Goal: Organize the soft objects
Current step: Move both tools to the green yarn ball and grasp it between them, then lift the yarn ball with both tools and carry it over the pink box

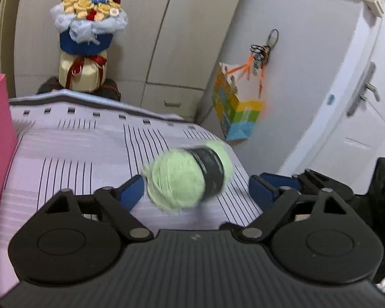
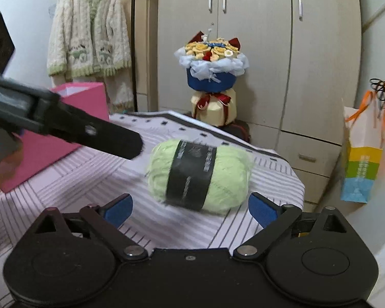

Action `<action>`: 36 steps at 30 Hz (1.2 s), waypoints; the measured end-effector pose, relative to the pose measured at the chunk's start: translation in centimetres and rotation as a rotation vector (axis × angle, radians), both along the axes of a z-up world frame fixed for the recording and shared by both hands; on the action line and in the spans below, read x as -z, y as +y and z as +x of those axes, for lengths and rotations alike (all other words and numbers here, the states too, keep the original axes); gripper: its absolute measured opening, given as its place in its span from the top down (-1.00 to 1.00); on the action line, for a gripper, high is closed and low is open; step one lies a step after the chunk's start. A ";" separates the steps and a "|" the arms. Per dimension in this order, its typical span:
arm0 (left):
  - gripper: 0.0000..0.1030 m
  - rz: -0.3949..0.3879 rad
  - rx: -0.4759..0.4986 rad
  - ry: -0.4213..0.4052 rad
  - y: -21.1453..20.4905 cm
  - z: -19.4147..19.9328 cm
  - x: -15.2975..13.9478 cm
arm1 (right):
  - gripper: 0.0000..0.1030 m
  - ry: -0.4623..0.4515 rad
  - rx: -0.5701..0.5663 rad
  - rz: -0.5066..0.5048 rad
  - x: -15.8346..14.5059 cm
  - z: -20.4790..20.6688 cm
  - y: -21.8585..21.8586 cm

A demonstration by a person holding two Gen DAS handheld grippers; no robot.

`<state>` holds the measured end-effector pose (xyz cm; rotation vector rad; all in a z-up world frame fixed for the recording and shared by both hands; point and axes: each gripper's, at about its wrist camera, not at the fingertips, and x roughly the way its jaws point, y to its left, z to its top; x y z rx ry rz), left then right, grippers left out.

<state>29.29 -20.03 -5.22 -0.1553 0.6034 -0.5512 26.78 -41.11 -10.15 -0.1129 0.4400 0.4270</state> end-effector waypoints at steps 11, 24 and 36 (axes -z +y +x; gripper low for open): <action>-0.35 -0.025 -0.058 0.119 -1.1 4.9 1.8 | -1.00 0.059 -0.045 0.031 1.7 4.8 -0.5; -0.11 -0.014 -0.014 0.164 -0.9 5.8 3.6 | -0.98 0.250 -0.063 0.018 3.6 7.6 -0.2; 0.08 -0.103 0.016 0.190 -0.1 5.5 3.9 | -0.58 0.182 -0.015 0.031 2.7 5.0 0.8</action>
